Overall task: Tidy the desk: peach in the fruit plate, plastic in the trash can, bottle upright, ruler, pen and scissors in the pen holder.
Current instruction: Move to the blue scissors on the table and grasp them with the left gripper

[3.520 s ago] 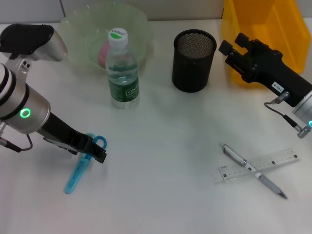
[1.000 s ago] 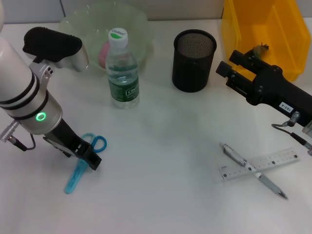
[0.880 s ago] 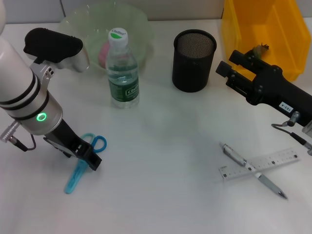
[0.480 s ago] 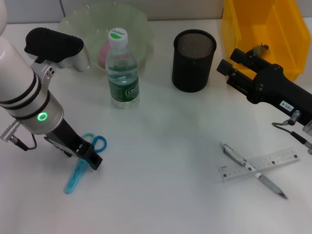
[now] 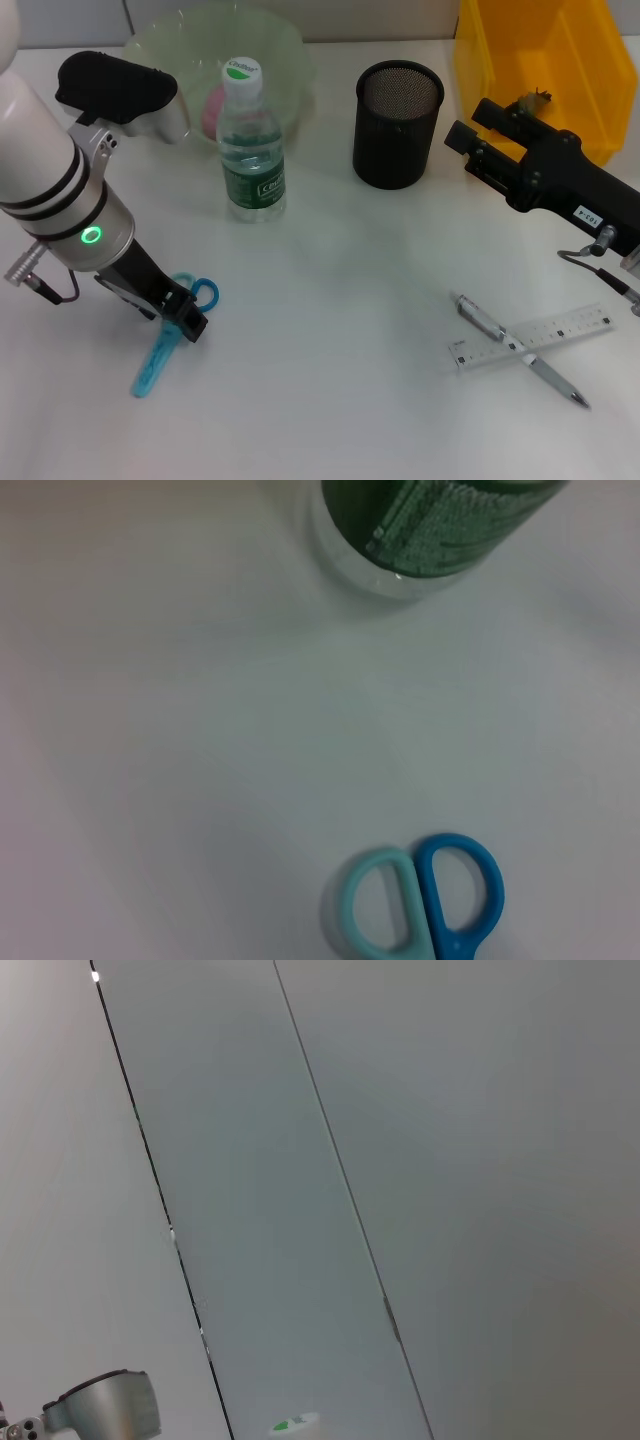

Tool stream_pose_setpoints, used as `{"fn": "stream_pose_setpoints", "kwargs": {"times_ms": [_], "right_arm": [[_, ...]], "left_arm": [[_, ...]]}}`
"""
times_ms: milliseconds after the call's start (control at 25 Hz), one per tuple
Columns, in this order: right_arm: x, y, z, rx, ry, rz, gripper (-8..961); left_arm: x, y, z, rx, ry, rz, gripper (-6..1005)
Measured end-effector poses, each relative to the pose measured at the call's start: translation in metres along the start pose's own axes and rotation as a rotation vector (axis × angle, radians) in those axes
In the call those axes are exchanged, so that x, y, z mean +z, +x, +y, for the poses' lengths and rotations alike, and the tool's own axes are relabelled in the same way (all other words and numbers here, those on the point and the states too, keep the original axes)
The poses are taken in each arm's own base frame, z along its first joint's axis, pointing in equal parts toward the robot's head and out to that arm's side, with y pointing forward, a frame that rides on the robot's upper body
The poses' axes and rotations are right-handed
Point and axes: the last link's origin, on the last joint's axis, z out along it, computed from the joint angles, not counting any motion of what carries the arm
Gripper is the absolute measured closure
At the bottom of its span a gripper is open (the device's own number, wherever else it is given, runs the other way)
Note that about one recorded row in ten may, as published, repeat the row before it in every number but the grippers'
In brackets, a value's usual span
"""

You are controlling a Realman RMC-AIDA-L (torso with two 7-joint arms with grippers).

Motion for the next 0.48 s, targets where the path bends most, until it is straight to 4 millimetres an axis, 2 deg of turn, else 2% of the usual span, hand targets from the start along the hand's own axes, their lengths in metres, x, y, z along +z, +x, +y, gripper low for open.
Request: {"fn": "stream_pose_setpoints", "kwargs": {"times_ms": [120,480], "right_arm": [[0.0001,0.0000,-0.0001,0.000,0.000,0.000,378],[0.0023,-0.0010,-0.0004,-0.005,-0.003,0.000,378]], "left_arm": [[0.0015,-0.0003,0.0004,0.003,0.000,-0.008,382],[0.0041,-0.0007,0.0001,0.001,0.000,-0.019,381]]}}
